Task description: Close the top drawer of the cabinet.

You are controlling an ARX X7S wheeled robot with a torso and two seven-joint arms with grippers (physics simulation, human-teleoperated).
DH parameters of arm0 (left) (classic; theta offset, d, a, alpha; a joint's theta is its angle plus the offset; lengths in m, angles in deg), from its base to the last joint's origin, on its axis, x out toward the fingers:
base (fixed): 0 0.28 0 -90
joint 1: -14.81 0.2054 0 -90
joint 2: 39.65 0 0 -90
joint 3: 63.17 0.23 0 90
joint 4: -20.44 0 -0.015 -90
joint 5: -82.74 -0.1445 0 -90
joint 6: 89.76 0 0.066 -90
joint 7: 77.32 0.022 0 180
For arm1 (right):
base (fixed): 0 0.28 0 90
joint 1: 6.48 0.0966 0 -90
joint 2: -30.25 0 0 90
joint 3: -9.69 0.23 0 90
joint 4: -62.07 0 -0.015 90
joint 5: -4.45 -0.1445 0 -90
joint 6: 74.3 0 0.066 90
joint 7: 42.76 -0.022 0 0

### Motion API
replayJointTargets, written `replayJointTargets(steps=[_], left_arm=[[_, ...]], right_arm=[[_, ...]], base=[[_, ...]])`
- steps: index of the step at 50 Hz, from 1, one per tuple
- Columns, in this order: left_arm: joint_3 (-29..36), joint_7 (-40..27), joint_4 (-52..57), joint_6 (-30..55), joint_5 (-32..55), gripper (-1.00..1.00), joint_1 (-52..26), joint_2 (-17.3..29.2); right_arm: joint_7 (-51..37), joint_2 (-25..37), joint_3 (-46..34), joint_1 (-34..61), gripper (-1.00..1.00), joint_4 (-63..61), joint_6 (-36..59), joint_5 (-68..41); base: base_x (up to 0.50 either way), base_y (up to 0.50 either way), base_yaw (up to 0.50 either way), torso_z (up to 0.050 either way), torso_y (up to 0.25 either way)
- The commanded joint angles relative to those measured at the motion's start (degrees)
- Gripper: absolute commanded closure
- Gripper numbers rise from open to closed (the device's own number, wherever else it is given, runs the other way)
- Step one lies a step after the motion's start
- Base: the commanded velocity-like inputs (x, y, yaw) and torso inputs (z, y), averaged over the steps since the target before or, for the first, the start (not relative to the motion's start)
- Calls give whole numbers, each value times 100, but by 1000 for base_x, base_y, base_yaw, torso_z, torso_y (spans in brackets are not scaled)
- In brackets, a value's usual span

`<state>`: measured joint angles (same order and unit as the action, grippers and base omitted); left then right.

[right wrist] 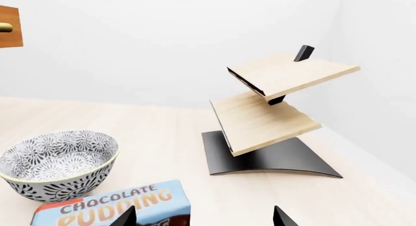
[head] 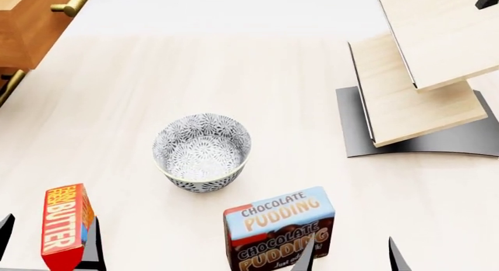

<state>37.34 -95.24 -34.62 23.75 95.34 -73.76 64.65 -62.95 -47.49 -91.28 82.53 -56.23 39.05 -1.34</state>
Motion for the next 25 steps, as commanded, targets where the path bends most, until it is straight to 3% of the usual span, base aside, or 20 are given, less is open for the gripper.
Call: replayJointTargets(steps=[1,16,25], left_arm=[[49,-40,-34,-7,19,-100,-34,31],[76,-70,-108,-64,63,-100,-45,63],[97,-97,-138,-68,82,-100,-68,75]], right_arm=[[-40,32,-31,26,-100,30,-21,-5],[-103,58,-56,46,-100,46,-7,-53],[-116,80,-56,44,-100,69,-56,-104]], base=[[363,-59,0,0,0],[352,-55,0,0,0],[8,0,0,0,0]])
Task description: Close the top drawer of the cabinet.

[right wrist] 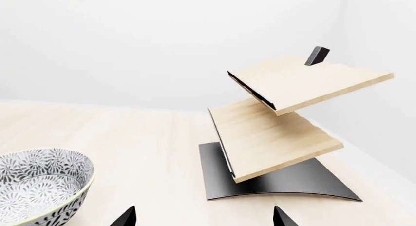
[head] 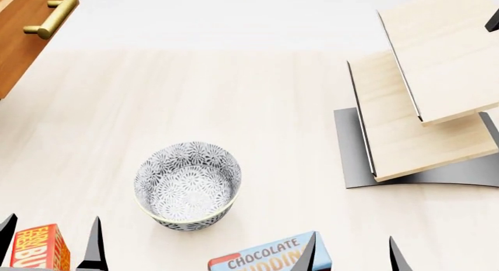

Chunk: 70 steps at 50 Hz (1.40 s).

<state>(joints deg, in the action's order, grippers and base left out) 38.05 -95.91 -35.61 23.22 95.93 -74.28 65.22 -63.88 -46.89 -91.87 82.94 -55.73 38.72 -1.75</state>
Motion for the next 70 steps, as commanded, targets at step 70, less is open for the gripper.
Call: replayJointTargets(steps=[70], left_arm=[[312,63,-1177,614,192,-100,-1328,95]], right_arm=[[-230,134,-200,117,-100,217,-117,-154]], base=[[159,0,0,0,0]])
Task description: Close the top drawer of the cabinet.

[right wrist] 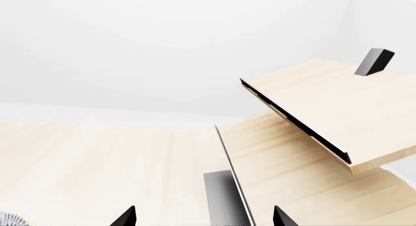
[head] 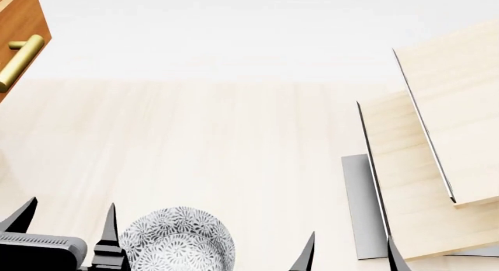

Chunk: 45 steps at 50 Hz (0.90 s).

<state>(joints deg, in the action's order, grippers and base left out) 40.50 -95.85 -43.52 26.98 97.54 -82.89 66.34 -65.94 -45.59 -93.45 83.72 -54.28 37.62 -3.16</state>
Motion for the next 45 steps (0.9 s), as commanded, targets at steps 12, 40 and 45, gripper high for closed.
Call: replayJointTargets(steps=[12,40,45], left_arm=[[65,370,-964,762,433,-100,-1156,-98],[-127,1241,-7359,-846,252,-100,-5039,-1062],[-238,1668,-10086,-1987,185,-100,-6300,-1323]], right_arm=[[-59,22,-65,37,-100,81,-6,-42],[-102,39,-172,152,-100,325,-37,-71],[-113,46,-194,157,-100,318,-36,-74]], base=[[0,0,0,0,0],[0,0,0,0,0],[0,0,0,0,0]])
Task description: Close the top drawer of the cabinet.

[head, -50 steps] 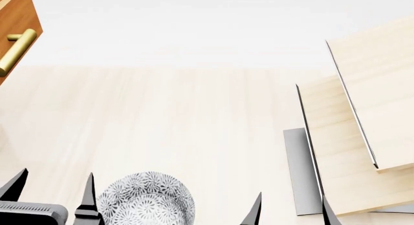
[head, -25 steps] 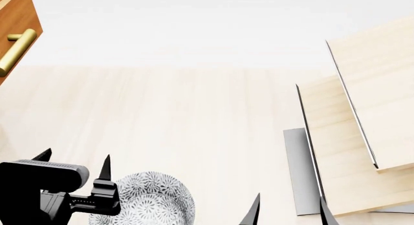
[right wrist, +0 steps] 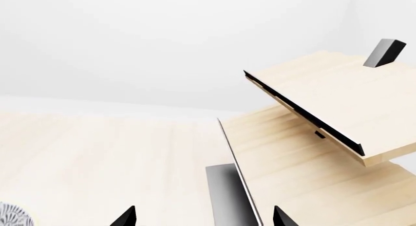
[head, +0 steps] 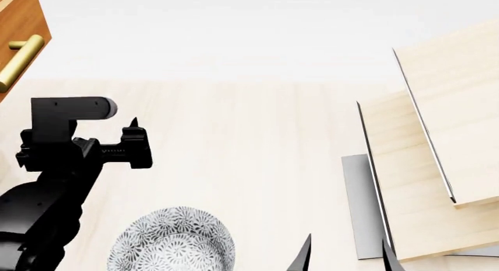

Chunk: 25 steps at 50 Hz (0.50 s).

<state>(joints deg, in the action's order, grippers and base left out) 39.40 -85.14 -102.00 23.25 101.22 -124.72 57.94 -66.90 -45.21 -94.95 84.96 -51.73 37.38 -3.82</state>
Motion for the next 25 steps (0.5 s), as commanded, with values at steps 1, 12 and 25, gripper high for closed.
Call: replayJointTargets(steps=[1,12,25], left_arm=[[-229,581,-4251,-1465,-190,-100,-2171,-473],[-2305,612,-4255,-347,-1249,-100,-2615,-428],[-4300,549,-4256,436,-1662,-100,-3124,25]], right_arm=[[-10,10,-47,43,-100,87,-19,-14],[-18,40,-46,64,-100,112,-27,-58],[-31,53,-66,158,-100,210,7,-90]], base=[[0,0,0,0,0],[0,0,0,0,0],[0,0,0,0,0]])
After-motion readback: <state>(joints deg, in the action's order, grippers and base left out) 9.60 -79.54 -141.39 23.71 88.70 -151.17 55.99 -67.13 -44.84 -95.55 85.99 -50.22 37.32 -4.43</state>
